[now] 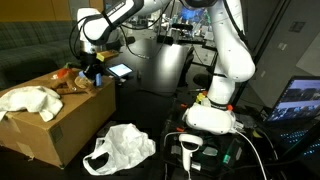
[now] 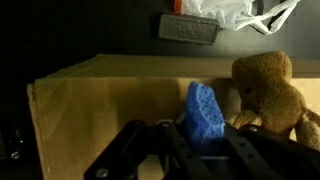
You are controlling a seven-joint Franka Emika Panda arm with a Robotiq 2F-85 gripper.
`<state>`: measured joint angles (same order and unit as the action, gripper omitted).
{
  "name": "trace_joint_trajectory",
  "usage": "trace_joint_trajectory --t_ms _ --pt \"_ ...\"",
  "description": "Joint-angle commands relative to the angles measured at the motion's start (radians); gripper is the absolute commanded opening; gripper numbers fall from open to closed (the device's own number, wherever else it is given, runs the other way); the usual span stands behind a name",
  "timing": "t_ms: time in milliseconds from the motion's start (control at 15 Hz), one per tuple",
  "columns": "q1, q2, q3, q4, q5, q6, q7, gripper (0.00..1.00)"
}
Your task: Pick up all the objects on the table and put them on the box, then pick up all the object on the box and put them on the table
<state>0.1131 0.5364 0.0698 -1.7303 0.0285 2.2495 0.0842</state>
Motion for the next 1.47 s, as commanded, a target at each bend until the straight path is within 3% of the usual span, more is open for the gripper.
trace_joint_trajectory --t_ms 0,67,133,267,800,1400 --pt "-0.019 0.011 0.022 0.036 0.039 -0.052 -0.041 0.03" --pt "-0.019 0.011 0.022 0.037 0.042 -0.058 -0.043 0.05" --pt "-0.018 0.008 0.022 0.034 0.044 -0.064 -0.042 0.38" --pt "-0.019 0.006 0.02 0.034 0.049 -0.073 -0.038 0.41" --pt "-0.032 -0.034 -0.003 0.001 0.045 -0.062 -0.005 1.0" --pt "-0.012 -0.162 -0.017 -0.071 0.015 -0.024 0.049 1.0"
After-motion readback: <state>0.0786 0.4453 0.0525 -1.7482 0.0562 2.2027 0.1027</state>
